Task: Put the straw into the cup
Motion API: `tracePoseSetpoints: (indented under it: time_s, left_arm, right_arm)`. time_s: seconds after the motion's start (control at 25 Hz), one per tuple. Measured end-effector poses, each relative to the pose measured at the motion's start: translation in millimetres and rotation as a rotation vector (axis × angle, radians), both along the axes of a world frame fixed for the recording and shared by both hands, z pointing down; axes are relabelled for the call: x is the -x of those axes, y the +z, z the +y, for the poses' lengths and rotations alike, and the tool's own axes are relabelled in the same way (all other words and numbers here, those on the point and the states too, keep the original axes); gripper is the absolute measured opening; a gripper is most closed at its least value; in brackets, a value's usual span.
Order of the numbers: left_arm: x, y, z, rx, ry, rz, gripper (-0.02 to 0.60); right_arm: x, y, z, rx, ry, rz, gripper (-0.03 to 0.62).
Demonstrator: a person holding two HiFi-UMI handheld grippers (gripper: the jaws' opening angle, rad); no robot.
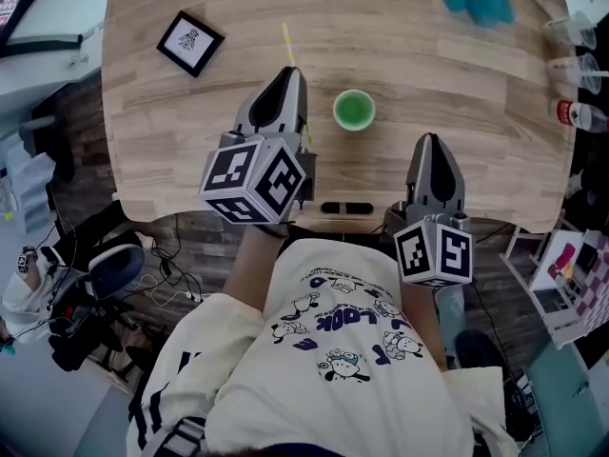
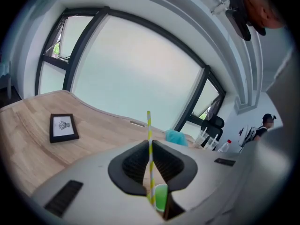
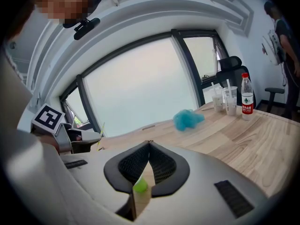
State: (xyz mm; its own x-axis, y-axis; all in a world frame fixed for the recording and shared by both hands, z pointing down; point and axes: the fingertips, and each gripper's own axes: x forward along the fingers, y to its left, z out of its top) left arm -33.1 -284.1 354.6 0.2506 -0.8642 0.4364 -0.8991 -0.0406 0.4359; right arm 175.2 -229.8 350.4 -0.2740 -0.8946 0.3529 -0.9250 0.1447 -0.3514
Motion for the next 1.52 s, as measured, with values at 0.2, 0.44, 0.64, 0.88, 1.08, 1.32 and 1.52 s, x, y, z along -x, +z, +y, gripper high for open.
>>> tracePoseSetpoints:
  time_s: [0.2,0.44,0.64,0.88,1.08,1.32,1.52]
  left_arm:
    - [-21.2,-7.3,-18.6,-0.042,0.040,0.008,0.051]
    - [-36.7,3.3,-31.2,-0.035,0.075,0.013,0.052]
    - [-47.4,12.4,-36.8,-0.021,0.102,0.011,0.052]
    - [-59.1,19.9,-43.1,-0.039,0.138,0.004,0.052]
    - [-64.7,26.5,-42.9,-0.051,0.156,-0.009,0.052]
    - [-64.6,32.4,-40.3,-0.066,0.161,-0.012,0.052]
    - [-62.3,36.7,-39.2,-0.076,0.162,-0.013,0.052]
  right_arm:
    - [-16.1,1.6,0.2,0.001,0.039,-0.007,-0.005]
    - [-31.1,6.1,-3.3,0.011,0.076,-0.015,-0.005]
    - [-39.6,11.7,-4.9,0.025,0.093,-0.018,-0.005]
    - [-44.8,18.6,-7.1,0.039,0.105,-0.023,-0.005]
    - [-47.7,26.1,-8.8,0.056,0.105,-0.025,-0.005]
    - [-46.5,31.9,-10.8,0.069,0.098,-0.031,-0.005]
    - [-44.6,35.1,-10.5,0.077,0.088,-0.026,-0.005]
